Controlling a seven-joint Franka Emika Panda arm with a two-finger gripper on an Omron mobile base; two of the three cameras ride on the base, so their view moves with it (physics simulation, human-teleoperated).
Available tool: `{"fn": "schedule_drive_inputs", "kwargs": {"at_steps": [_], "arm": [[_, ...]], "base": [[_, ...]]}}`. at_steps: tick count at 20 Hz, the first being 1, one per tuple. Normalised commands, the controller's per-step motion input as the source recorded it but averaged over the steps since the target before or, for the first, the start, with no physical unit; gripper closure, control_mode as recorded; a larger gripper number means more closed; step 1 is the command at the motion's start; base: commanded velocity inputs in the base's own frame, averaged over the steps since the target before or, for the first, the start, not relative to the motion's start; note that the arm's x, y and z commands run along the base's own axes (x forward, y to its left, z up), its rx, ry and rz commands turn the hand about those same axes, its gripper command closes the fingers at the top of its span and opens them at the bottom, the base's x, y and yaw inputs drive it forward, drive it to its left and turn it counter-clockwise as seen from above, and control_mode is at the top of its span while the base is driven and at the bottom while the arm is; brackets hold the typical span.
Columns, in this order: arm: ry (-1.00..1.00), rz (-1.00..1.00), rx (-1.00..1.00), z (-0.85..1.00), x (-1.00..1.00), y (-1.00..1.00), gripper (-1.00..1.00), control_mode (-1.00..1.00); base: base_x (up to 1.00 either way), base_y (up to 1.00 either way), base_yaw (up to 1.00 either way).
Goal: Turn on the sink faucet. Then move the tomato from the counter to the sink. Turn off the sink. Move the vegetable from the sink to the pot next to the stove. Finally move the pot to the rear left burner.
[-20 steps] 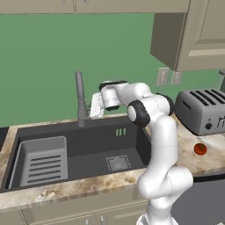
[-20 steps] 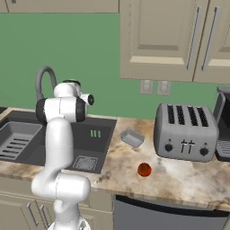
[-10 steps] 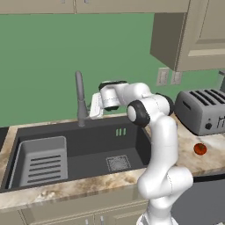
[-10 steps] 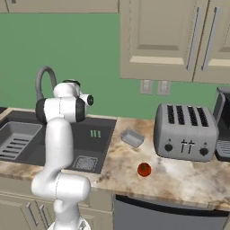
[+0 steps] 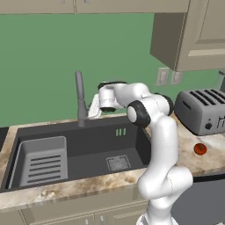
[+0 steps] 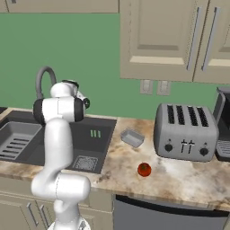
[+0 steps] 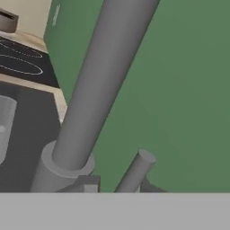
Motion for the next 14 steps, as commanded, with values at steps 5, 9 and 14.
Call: {"fn": "schedule_drive_inputs", "kwargs": {"at_steps": [5,9,14], "arm": [[-0.01,-0.2,0.03,-0.01,0.0,-0.12,1.0,-1.0],[0.0,-0.18,0.07,0.0,0.0,-0.27,1.0,-1.0],[0.0,-0.13,0.08,0.0,0.0,-0.5,1.0,-1.0]], "base": [[0.0,0.0,0.0],[0.0,0.0,0.0],[0.0,0.0,0.0]]}}
